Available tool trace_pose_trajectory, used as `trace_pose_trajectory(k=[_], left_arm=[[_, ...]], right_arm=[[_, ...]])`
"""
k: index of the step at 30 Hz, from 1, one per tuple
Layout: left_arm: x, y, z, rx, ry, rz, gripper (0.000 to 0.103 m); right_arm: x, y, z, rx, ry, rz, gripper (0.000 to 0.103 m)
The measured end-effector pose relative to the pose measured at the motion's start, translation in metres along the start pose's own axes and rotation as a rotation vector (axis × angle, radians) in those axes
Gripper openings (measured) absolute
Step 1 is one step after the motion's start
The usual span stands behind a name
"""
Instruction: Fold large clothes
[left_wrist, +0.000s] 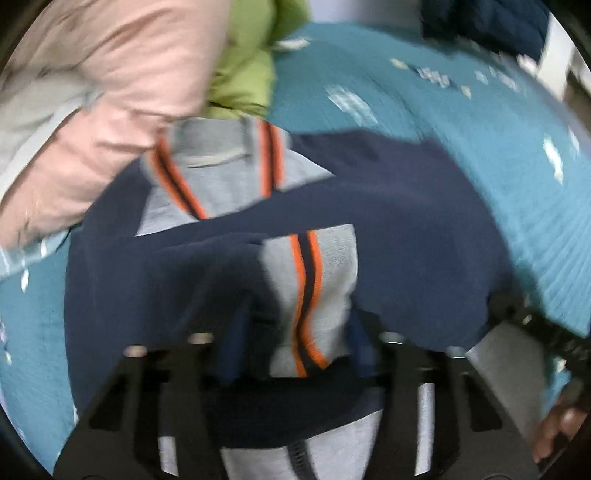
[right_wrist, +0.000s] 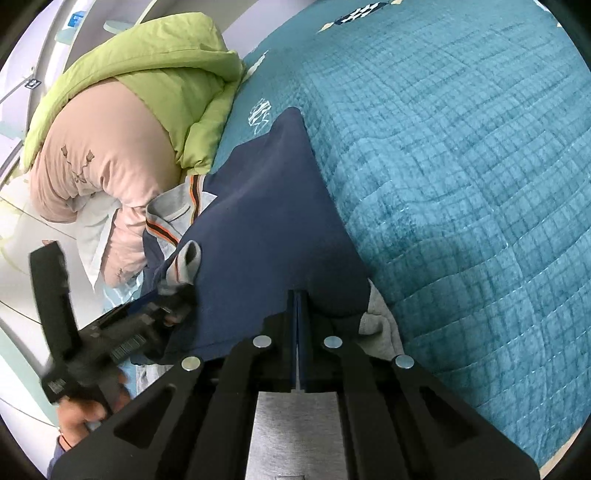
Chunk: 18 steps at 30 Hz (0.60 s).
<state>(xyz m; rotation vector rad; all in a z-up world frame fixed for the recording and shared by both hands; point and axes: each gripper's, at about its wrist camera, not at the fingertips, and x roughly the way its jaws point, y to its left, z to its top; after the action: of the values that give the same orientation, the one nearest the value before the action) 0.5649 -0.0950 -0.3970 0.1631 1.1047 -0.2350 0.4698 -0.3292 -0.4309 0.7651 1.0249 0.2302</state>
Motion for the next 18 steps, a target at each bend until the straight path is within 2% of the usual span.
trace_pose_trajectory(k=[2,4,7,10,12,13,14,16,18], left_arm=[[-0.015,0.023,0.001,-0.064,-0.031,-0.063,0.021],[-0.033,0.052,-0.001,-0.129,-0.065,-0.104,0.020],[-0.052,0.096,-0.012,-0.204,-0.100,-0.115,0.019],[-0.061,0.143,-0.031,-0.301,-0.108,-0.089,0.019],[-0.058,0.179,-0.045,-0.394,-0.086,-0.027,0.020],[-0.052,0.196,-0.054,-0.433,-0.057,0.024,0.020],[-0.046,0.204,-0.058,-0.455,-0.028,0.042,0.020],[-0.036,0.221,-0.070,-0.513,0.028,0.061,0.020],[-0.040,0.225,-0.076,-0.535,-0.005,0.025,0.020]], right_arm=[[0.000,0.000,0.000,0.004,0.000,0.000,0.000],[0.000,-0.001,0.000,0.004,0.001,-0.001,0.000],[0.001,-0.001,0.000,0.005,0.000,-0.002,0.000],[0.001,0.000,0.000,0.002,-0.002,-0.008,0.000],[0.002,0.000,0.000,0.003,-0.002,-0.010,0.000],[0.002,0.000,0.000,0.003,-0.002,-0.012,0.000],[0.002,0.000,0.000,0.003,-0.003,-0.014,0.000],[0.003,0.000,0.000,0.004,-0.004,-0.019,0.000],[0.004,0.001,0.000,0.000,-0.006,-0.026,0.000]])
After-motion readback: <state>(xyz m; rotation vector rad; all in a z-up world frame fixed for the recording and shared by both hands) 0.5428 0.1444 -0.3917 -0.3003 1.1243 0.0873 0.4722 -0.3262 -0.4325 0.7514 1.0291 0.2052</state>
